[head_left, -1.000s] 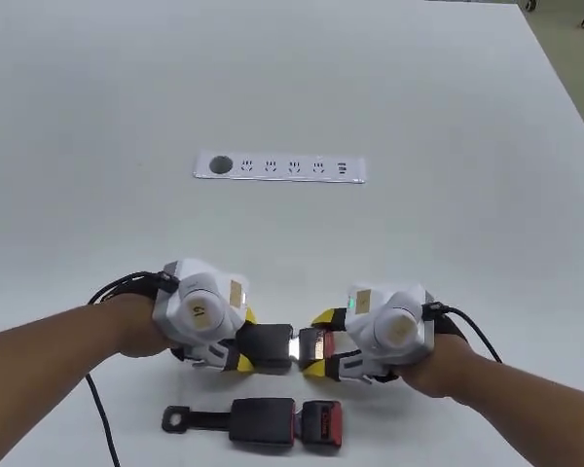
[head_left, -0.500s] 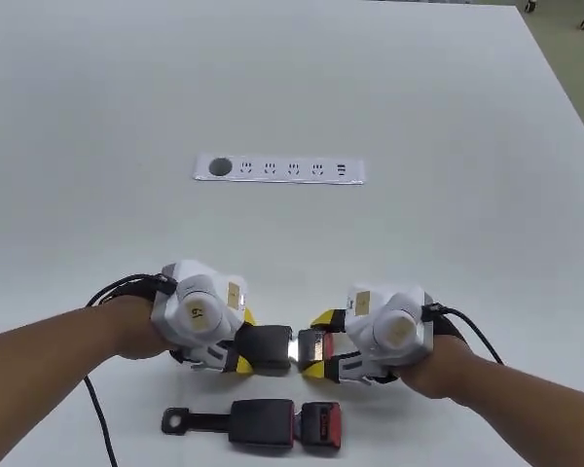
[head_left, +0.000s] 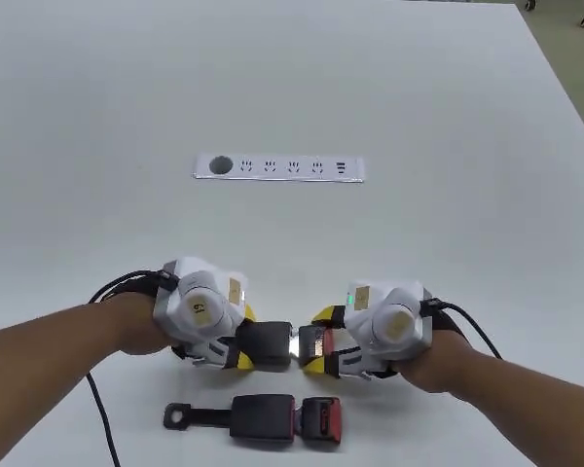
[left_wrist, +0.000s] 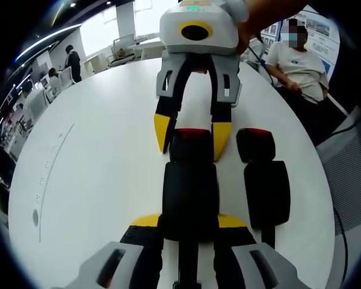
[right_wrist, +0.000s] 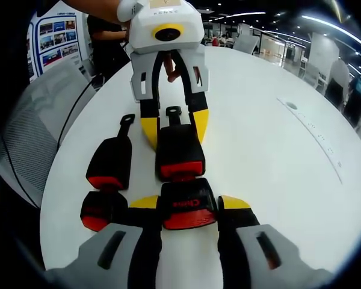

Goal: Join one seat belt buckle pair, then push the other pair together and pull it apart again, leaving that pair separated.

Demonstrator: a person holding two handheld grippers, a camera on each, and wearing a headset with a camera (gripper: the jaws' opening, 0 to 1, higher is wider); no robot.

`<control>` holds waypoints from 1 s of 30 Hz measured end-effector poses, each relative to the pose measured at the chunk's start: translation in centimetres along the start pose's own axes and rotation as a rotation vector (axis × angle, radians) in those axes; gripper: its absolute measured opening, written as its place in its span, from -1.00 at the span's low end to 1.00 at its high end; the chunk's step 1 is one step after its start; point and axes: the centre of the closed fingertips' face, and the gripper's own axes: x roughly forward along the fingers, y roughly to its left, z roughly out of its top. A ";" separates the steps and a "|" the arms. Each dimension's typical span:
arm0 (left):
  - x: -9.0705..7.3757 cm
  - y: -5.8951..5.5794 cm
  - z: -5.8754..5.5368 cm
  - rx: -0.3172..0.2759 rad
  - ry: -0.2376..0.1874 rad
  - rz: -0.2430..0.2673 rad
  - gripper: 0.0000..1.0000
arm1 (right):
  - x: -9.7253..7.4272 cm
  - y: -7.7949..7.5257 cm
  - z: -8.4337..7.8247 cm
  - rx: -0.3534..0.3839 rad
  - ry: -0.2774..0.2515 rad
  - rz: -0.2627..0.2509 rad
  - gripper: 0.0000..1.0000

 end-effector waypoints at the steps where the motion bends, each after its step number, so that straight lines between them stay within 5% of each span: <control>1: 0.0 0.0 0.0 0.000 0.000 0.000 -0.35 | 0.0 0.0 0.0 0.000 0.000 0.000 -0.33; 30: 0.1 0.0 -0.5 -0.022 0.005 0.013 -0.34 | -1.9 -0.5 -2.0 0.015 0.011 -0.005 -0.32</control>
